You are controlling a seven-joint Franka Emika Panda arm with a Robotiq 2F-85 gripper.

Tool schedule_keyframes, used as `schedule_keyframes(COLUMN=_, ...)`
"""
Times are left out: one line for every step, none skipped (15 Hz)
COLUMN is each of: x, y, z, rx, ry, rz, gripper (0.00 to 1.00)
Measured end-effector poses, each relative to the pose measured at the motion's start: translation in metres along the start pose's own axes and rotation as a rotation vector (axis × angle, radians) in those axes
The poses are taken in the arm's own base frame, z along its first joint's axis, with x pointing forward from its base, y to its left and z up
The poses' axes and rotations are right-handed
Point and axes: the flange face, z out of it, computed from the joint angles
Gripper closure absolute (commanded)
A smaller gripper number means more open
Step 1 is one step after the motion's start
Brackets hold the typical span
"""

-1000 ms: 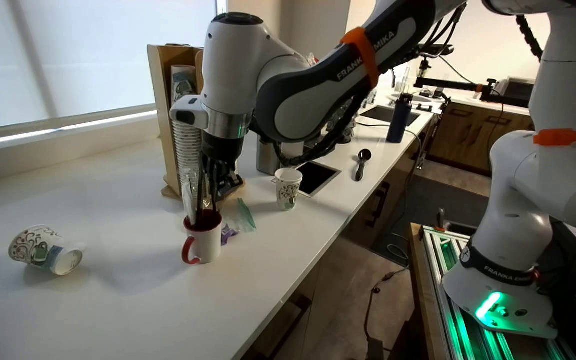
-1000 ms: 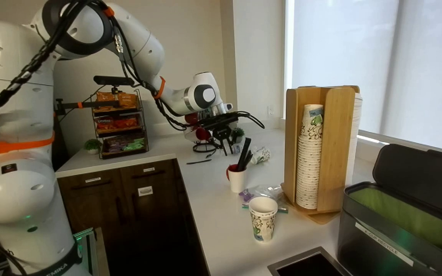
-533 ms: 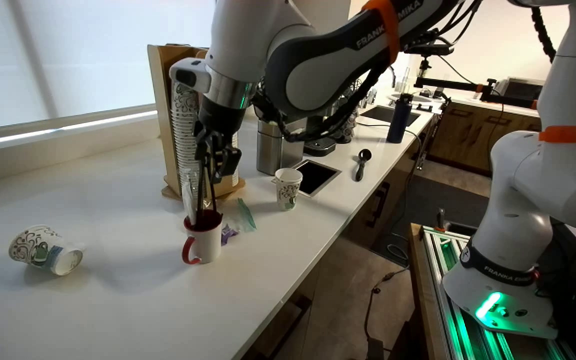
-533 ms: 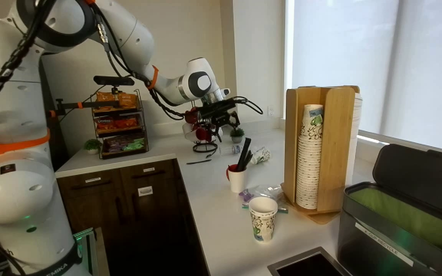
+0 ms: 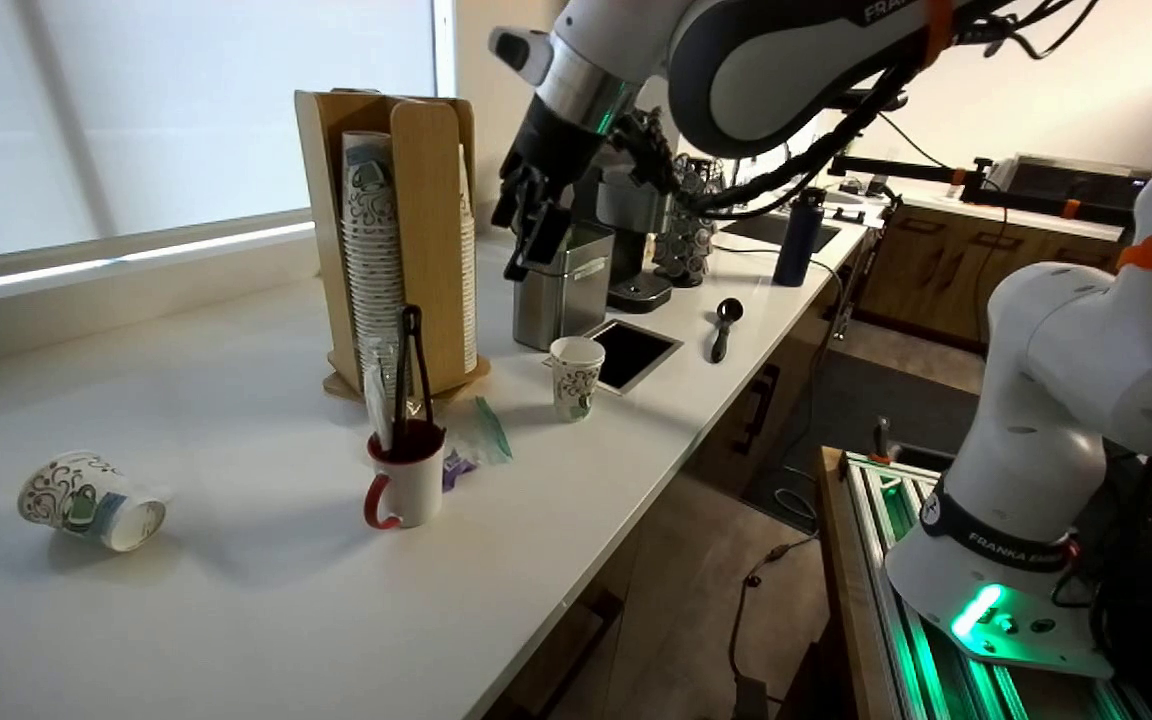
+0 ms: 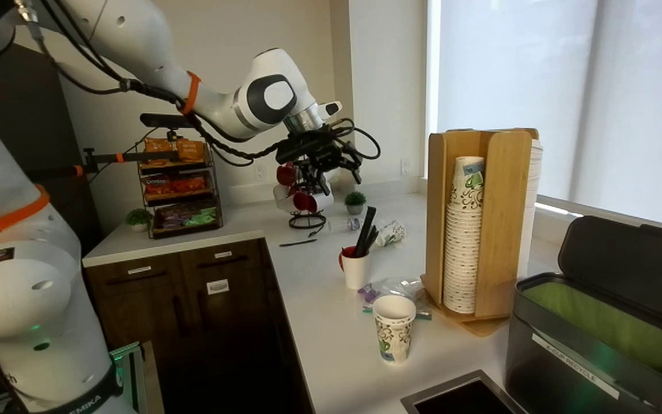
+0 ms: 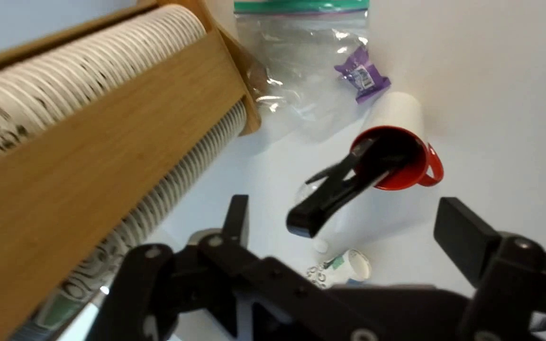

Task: Remove the spoon from the cup and put it inside the mug

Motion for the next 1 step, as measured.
schedule_keyframes(x=-0.0086, y=0.0061, z=-0.0053, rx=-0.01, ry=0.003, rz=0.015, gripper=0.0)
